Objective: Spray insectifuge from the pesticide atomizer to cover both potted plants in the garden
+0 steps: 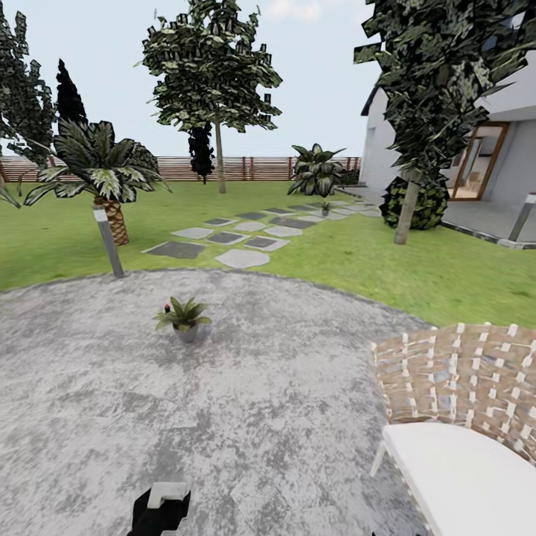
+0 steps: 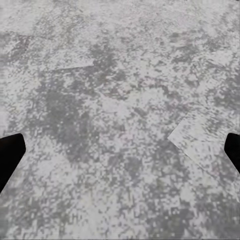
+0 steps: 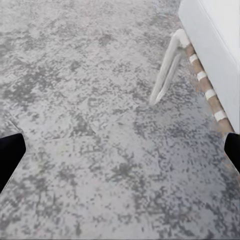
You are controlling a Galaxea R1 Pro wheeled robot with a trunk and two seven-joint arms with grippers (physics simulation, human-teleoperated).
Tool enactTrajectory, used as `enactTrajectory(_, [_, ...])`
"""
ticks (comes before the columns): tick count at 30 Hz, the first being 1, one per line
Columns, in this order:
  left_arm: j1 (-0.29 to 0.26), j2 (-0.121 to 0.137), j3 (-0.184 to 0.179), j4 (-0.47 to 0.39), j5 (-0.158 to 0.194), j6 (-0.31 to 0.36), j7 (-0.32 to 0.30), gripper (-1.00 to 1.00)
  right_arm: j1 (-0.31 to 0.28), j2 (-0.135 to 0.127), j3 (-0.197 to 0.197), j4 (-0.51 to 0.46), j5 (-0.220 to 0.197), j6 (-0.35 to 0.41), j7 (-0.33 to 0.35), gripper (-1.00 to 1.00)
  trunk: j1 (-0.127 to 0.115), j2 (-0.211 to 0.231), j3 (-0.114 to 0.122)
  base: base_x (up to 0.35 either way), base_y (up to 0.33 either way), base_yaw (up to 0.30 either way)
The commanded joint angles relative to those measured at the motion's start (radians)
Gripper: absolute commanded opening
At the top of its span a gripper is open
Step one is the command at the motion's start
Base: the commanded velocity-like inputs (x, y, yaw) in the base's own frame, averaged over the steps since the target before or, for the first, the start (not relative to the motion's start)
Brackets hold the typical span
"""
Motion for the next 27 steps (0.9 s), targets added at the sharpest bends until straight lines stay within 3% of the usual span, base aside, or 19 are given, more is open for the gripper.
enactTrajectory(1, [0.000, 0.000, 0.000, 0.001, -0.003, -0.004, 0.001, 1.00, 0.000, -0.001, -0.003, 0.017, 0.004, -0.003, 0.001, 1.00, 0.000, 0.000, -0.001, 0.281, 0.211, 0.000])
enactTrajectory(7, [0.003, 0.000, 0.001, 0.002, -0.002, -0.005, 0.004, 1.00, -0.001, -0.004, -0.004, 0.053, 0.005, -0.004, -0.001, 1.00, 0.000, 0.000, -0.001, 0.274, 0.193, 0.060])
enactTrajectory(19, [0.004, -0.001, 0.000, 0.002, -0.002, -0.006, 0.004, 1.00, -0.001, -0.004, -0.003, 0.061, 0.005, -0.004, -0.001, 1.00, 0.000, 0.000, -0.006, 0.308, 0.016, 0.248])
enactTrajectory(27, [0.005, -0.001, 0.001, 0.002, 0.000, -0.006, 0.004, 1.00, -0.001, -0.004, -0.002, 0.061, 0.005, -0.004, 0.001, 1.00, 0.000, 0.000, -0.006, 0.338, 0.000, 0.036])
